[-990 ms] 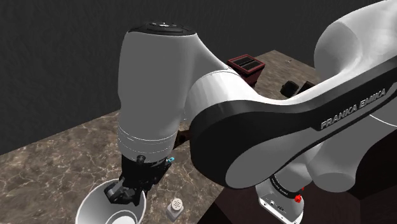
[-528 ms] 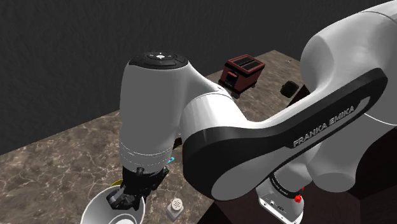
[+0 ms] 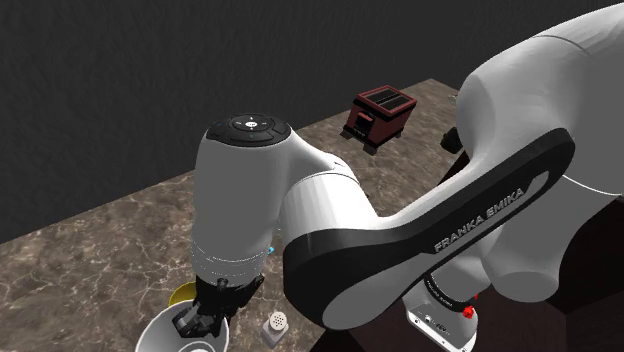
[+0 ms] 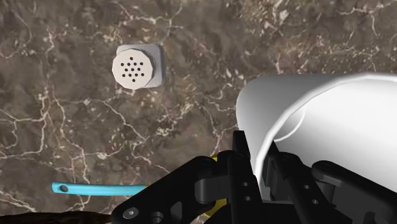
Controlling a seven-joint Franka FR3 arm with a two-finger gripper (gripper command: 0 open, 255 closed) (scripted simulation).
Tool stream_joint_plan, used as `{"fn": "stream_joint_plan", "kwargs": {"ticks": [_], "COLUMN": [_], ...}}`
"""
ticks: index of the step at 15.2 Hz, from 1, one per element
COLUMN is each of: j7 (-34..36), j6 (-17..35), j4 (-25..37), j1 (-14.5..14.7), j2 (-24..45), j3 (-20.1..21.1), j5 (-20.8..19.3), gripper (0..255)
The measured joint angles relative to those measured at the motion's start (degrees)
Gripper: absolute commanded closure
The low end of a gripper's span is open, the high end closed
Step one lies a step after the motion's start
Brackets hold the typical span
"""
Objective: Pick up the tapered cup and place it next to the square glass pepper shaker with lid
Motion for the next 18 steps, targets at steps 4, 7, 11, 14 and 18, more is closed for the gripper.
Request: {"fn": "stream_joint_plan", "kwargs": {"ticks": [4, 7, 11, 14, 18], "j7": [0.02, 0.02, -0.39, -1.17, -1.43], "j6": [0.05, 0.06, -0.76, -5.51, -6.87], "j4": [0.00, 0.01, 0.21, 2.32, 2.92], "j1": [0.01, 0.01, -0.20, -0.72, -0.87], "j2": [0.04, 0.03, -0.65, -3.54, -4.29], "j3": [0.00, 0.00, -0.08, -0.32, -0.44], "j5": [-0.02, -0.02, 0.36, 1.63, 1.96], "gripper": [0, 0, 0, 0, 0]}}
